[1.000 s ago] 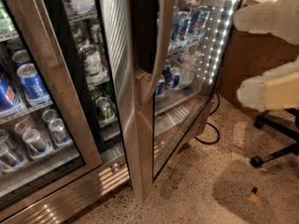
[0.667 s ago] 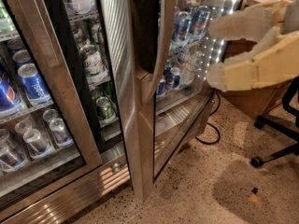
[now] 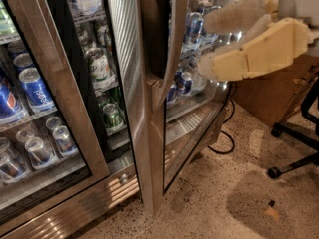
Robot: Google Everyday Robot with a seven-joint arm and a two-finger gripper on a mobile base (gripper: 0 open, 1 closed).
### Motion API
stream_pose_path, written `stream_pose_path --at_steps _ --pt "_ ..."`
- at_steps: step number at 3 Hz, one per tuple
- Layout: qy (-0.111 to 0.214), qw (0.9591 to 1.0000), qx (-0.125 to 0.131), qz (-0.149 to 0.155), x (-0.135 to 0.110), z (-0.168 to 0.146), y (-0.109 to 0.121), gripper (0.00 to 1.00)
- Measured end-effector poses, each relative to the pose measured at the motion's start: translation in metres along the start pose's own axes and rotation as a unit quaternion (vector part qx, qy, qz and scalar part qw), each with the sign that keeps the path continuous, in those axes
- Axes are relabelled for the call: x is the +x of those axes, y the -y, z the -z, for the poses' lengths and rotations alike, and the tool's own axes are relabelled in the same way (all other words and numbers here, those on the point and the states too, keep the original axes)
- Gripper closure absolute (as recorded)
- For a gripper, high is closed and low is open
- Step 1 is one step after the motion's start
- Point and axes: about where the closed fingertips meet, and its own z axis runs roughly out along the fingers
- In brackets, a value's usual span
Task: Open right fridge door
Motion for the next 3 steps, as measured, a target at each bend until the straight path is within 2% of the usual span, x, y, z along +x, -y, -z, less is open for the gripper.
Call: stream_pose_path --at_steps 1,3 --pt "0.001 0.9998 -0.009 0.020 -0.021 -0.010 0.002 0.31" --pt "0.008 0.9991 -0.024 0.035 -0.042 -0.029 0.002 0.31"
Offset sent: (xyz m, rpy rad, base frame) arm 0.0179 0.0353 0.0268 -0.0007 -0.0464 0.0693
